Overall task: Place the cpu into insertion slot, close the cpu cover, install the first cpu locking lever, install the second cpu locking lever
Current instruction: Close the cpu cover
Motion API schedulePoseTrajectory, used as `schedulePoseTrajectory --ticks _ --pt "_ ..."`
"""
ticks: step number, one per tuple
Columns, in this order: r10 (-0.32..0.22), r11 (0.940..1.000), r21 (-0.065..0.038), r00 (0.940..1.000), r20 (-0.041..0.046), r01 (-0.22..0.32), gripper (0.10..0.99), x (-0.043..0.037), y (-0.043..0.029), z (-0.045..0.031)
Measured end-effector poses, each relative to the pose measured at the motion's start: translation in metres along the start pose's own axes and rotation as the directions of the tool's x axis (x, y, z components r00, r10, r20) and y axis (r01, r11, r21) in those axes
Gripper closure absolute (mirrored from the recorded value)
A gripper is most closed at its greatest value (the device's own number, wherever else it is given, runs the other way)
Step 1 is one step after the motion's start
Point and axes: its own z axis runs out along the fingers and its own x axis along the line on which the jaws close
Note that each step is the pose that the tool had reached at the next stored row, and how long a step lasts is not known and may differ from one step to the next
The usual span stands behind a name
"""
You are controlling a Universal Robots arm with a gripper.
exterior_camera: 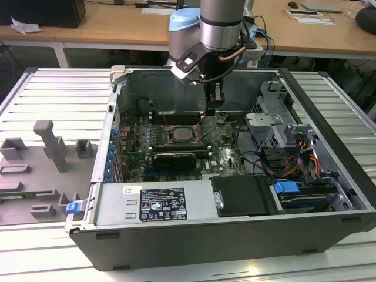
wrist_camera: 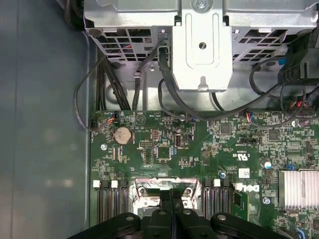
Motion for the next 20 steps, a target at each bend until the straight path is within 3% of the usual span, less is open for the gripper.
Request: schedulePoseTrajectory --ticks 20 --pt "0.000 1.0000 0.000 1.0000 -0.0001 0.000 0.980 0.0000 0.0047 0.0028"
